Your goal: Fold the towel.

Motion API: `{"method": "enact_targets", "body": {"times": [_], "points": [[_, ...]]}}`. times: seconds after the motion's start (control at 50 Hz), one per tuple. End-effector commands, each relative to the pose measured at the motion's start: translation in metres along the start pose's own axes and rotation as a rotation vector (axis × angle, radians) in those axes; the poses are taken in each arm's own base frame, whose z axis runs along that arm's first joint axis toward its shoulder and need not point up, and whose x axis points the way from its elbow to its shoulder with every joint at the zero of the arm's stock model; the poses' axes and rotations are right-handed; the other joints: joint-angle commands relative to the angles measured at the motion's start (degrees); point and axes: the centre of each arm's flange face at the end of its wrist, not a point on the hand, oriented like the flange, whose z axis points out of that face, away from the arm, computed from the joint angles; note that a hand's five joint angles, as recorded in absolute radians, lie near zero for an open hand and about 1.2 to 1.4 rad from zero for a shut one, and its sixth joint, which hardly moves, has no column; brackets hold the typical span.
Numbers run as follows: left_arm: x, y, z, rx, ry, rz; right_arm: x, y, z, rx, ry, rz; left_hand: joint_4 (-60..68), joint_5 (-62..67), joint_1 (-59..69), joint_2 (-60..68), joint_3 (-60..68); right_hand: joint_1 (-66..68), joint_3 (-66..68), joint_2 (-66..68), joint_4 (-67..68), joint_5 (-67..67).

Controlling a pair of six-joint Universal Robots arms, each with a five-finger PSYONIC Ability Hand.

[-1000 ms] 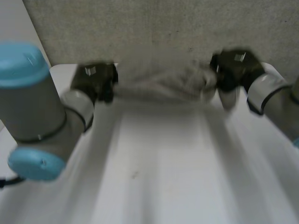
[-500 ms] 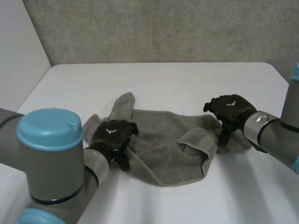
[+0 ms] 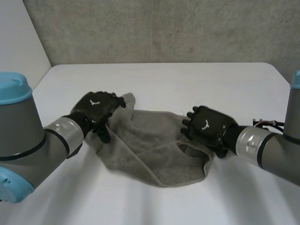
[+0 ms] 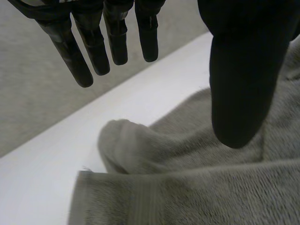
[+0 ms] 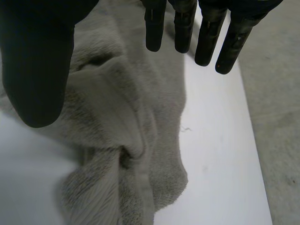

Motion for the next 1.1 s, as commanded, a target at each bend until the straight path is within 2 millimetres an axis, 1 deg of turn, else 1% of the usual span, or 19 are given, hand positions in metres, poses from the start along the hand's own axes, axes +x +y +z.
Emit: {"method": "enact_targets", "body": {"times": [0.02,0.06,0.14,0.22,0.24,0.26,0.28,0.32,0.42,0.46,0.48,0.52,0.54,0.58,0.7,0.92,1.0,1.08,1.1], "points": [[-0.002,0.029,0.025,-0.053,0.139,0.098,-0.025,0.009,-0.003,-0.013,-0.074,-0.180,5.08,5.11,4.48,5.03,4.99,4.18,3.74,2.39,2.96,3.34],[-0.004,0.047,0.037,-0.100,0.157,0.162,-0.030,0.012,-0.003,-0.012,-0.094,-0.211,8.92,8.95,8.33,8.88,8.84,4.18,3.74,2.39,2.96,3.34],[-0.009,0.062,0.044,-0.147,0.163,0.224,-0.034,0.017,0.001,-0.011,-0.103,-0.221,10.96,11.00,10.37,10.92,10.88,5.36,4.92,3.57,4.13,4.52],[-0.023,0.068,0.047,-0.179,0.143,0.263,-0.031,0.022,0.010,-0.007,-0.045,-0.261,10.80,10.83,10.21,10.75,10.71,26.31,25.87,24.51,25.08,25.46],[-0.026,0.068,0.047,-0.180,0.138,0.262,-0.025,0.022,0.014,0.002,-0.005,-0.284,10.79,10.83,10.20,10.75,10.71,43.37,42.93,41.58,42.15,42.53],[-0.026,0.068,0.047,-0.180,0.138,0.262,-0.025,0.022,0.014,0.002,-0.004,-0.285,10.79,10.83,10.20,10.75,10.71,43.54,43.10,41.75,42.32,42.70],[-0.027,0.066,0.047,-0.175,0.133,0.262,-0.017,0.021,0.018,0.016,0.049,-0.299,10.79,10.83,10.20,10.75,10.71,61.86,61.42,60.07,60.64,61.02],[-0.028,0.064,0.046,-0.171,0.130,0.264,-0.011,0.021,0.020,0.026,0.097,-0.316,10.46,10.50,9.87,10.42,10.38,65.65,65.21,63.86,64.43,64.81],[-0.031,0.054,0.044,-0.142,0.113,0.272,0.003,0.021,0.026,0.026,0.207,-0.246,9.45,9.48,8.86,9.41,9.37,65.69,65.25,63.90,64.46,64.85],[-0.034,0.046,0.043,-0.121,0.097,0.266,0.009,0.025,0.026,-0.007,0.240,-0.131,8.95,8.98,8.36,8.90,8.86,65.69,65.25,63.90,64.46,64.85],[-0.034,0.046,0.043,-0.121,0.097,0.266,0.009,0.025,0.026,-0.007,0.240,-0.130,8.94,8.98,8.35,8.90,8.86,65.69,65.25,63.90,64.46,64.85],[-0.044,0.043,0.045,-0.112,0.071,0.246,0.011,0.027,0.024,-0.026,0.256,-0.009,8.78,8.81,8.19,8.73,8.69,65.69,65.25,63.90,64.46,64.85],[-0.044,0.043,0.045,-0.111,0.070,0.246,0.011,0.027,0.024,-0.026,0.256,-0.008,8.78,8.81,8.19,8.73,8.69,65.69,65.25,63.90,64.46,64.85],[-0.052,0.042,0.048,-0.109,0.050,0.223,0.010,0.027,0.019,-0.026,0.254,0.099,8.78,8.81,8.19,8.73,8.69,65.69,65.25,63.90,64.46,64.85],[-0.055,0.045,0.056,-0.112,0.046,0.214,0.019,0.035,0.007,-0.040,0.283,0.276,9.28,9.31,8.69,9.24,9.20,65.69,65.25,63.90,64.46,64.85],[-0.065,0.060,0.079,-0.155,0.003,0.217,0.023,0.042,0.000,-0.057,0.306,0.318,12.98,13.02,12.39,12.94,12.90,65.69,65.25,63.90,64.46,64.85],[-0.066,0.063,0.078,-0.189,-0.008,0.211,0.021,0.043,0.000,-0.062,0.304,0.315,27.05,27.09,26.46,27.01,26.97,65.69,65.25,63.90,64.46,64.85],[-0.066,0.066,0.077,-0.213,-0.014,0.211,0.024,0.041,0.000,-0.056,0.307,0.312,30.47,30.51,29.88,30.43,30.39,65.69,65.25,63.90,64.46,64.85],[-0.067,0.068,0.078,-0.223,-0.022,0.211,0.025,0.041,0.001,-0.057,0.309,0.310,34.47,34.51,33.88,34.43,34.39,65.69,65.25,63.90,64.46,64.85]]}}
